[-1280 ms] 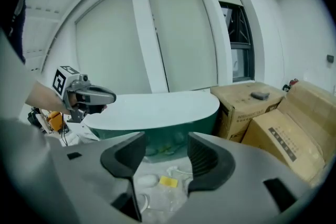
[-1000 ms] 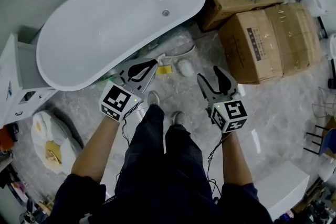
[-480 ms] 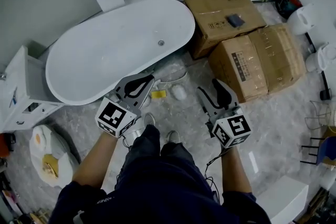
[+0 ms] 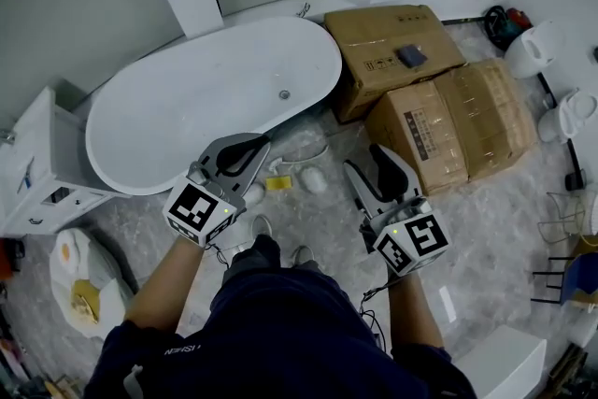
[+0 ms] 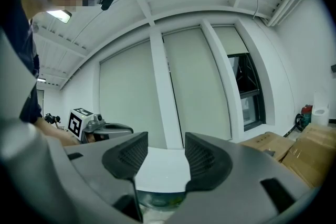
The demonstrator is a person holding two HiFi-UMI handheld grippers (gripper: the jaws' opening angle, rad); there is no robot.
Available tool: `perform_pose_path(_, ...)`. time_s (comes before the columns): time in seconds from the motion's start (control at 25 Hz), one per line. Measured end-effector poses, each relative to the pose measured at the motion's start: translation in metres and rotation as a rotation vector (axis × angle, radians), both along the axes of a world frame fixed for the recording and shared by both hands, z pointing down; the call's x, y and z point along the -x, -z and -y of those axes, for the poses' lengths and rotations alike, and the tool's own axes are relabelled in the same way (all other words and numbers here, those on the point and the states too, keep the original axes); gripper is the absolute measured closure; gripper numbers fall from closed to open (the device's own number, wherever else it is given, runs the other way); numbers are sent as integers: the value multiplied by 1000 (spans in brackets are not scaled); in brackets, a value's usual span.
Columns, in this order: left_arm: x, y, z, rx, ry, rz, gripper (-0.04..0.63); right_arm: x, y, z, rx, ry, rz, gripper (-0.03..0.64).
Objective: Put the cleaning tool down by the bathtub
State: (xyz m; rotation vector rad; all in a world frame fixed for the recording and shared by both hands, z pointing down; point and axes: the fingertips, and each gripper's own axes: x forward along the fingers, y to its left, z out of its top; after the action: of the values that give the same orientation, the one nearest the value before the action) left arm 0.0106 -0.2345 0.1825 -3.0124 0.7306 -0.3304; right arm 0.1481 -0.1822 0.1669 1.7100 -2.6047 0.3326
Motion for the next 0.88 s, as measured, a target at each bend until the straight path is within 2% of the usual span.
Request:
perform_pose_path(0.4,-15,15,0,-19,-26,-35,561,-3,15,1,-42,-26,-2,442)
perform_pose_path(0.88,-23,20,-6,-24,-40,-52,561,6,16,-2,-50,-15,-13,524)
